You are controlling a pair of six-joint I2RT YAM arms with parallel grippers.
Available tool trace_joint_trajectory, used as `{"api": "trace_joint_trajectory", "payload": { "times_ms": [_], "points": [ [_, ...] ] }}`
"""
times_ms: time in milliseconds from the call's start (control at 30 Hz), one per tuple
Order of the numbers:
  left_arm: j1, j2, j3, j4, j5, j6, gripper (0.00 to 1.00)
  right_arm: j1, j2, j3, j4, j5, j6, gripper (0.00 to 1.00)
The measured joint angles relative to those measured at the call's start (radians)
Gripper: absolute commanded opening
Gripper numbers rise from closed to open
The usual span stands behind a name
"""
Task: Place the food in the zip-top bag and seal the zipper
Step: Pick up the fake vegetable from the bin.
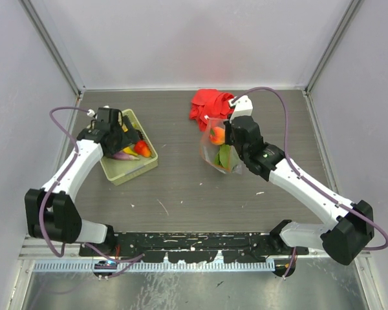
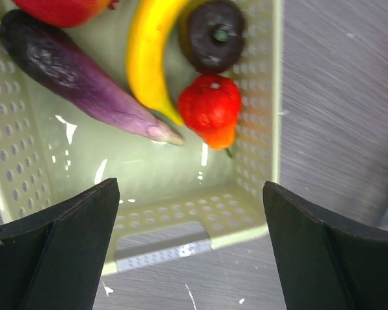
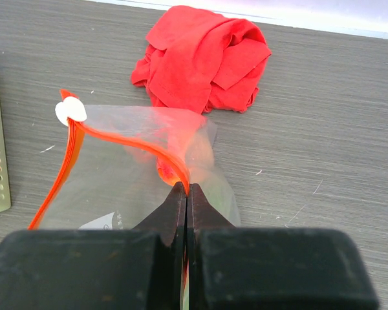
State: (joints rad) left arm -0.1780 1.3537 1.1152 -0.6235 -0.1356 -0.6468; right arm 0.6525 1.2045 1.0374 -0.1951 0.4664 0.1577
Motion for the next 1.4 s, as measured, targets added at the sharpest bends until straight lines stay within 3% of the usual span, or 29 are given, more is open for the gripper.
{"api": "trace_joint_trajectory", "payload": {
  "times_ms": [267,567,867,1000,1200,1400],
  "points": [
    [0.130,0.135,0.000,-0.007,-0.017,-0.003,0.88,0.000,0.002,0.000,0.001,-0.005,0.000,0.00],
    [0.133,0.298,0.010,0.004,-0.086,-0.075,0.66,0.000,0.008,-0.005,0.010,-0.008,-0.001,0.00],
    [0.134,0.383,0.017,0.048,-0.141,-0.113,0.61,0.000,0.013,-0.008,0.017,-0.009,-0.002,0.00],
    [0.134,0.439,0.021,0.060,-0.149,-0.123,0.50,0.000,0.025,-0.008,0.022,-0.012,-0.002,0.00],
    [0.134,0.448,0.027,0.074,-0.157,-0.124,0.34,0.000,0.027,-0.008,0.024,-0.016,-0.002,0.00],
    [0.134,0.411,0.004,0.062,-0.147,-0.122,0.29,0.000,0.027,-0.010,0.024,-0.016,-0.001,0.00]
  ]
}}
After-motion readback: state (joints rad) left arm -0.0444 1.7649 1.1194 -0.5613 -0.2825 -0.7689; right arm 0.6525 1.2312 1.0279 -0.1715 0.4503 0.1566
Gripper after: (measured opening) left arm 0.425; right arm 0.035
